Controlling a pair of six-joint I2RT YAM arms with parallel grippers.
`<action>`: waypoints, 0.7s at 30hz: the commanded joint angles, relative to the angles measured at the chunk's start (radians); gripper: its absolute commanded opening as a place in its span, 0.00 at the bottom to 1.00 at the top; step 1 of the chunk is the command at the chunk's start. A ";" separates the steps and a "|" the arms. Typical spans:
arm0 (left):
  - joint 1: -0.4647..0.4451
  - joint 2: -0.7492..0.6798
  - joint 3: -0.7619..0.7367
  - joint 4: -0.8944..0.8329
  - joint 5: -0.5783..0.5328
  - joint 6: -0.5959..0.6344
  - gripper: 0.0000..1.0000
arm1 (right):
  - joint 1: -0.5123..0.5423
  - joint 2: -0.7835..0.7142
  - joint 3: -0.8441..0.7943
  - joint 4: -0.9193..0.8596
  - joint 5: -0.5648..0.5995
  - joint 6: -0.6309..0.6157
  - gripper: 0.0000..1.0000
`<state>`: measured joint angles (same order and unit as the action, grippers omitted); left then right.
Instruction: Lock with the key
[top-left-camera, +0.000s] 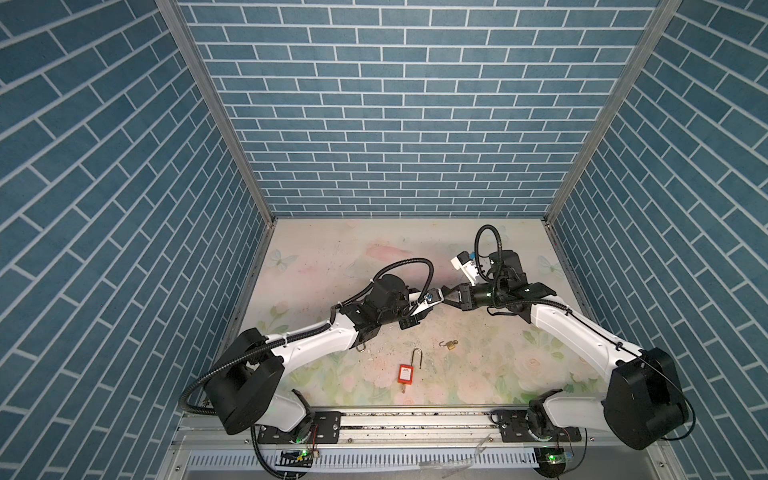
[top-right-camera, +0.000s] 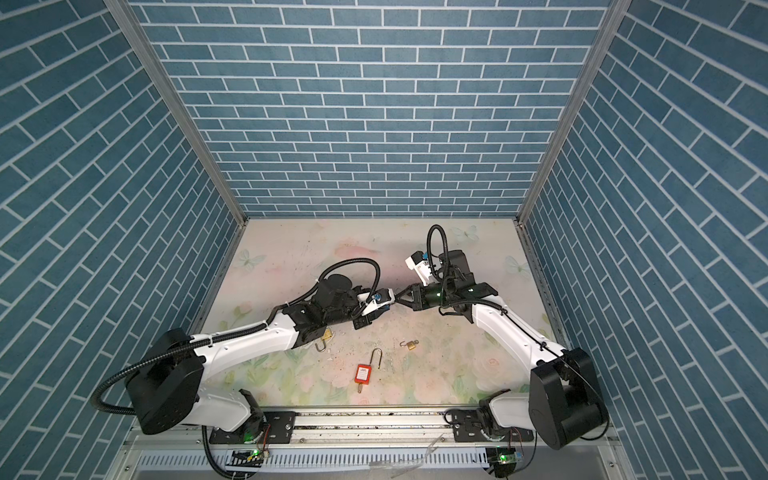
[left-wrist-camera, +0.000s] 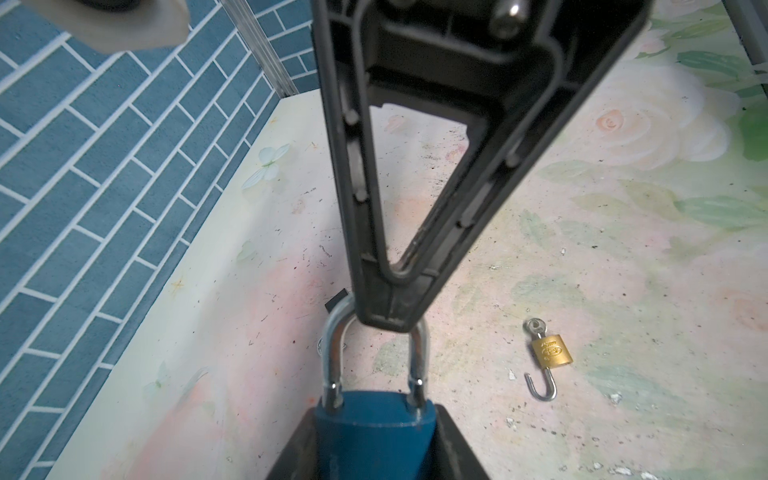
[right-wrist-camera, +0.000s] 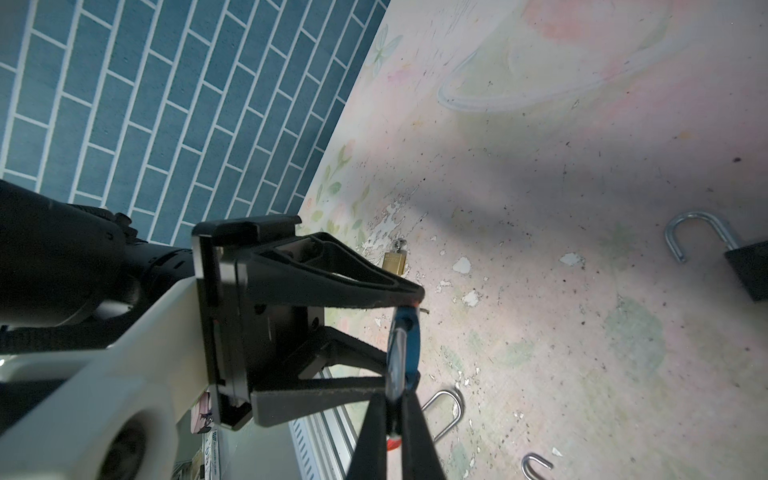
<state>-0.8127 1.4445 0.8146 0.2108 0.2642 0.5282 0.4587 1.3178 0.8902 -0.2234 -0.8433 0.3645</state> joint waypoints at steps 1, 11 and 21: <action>-0.002 0.012 0.063 0.087 0.042 0.010 0.00 | 0.015 -0.002 -0.017 0.020 -0.076 -0.031 0.00; -0.004 0.022 0.108 0.131 0.037 0.006 0.00 | 0.031 0.063 -0.036 0.029 -0.048 -0.006 0.00; -0.006 0.011 0.134 0.220 0.040 -0.033 0.00 | 0.049 0.127 -0.056 0.067 -0.026 0.035 0.00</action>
<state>-0.7998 1.4849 0.8467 0.1680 0.2256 0.5159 0.4606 1.4002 0.8738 -0.1265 -0.8433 0.3843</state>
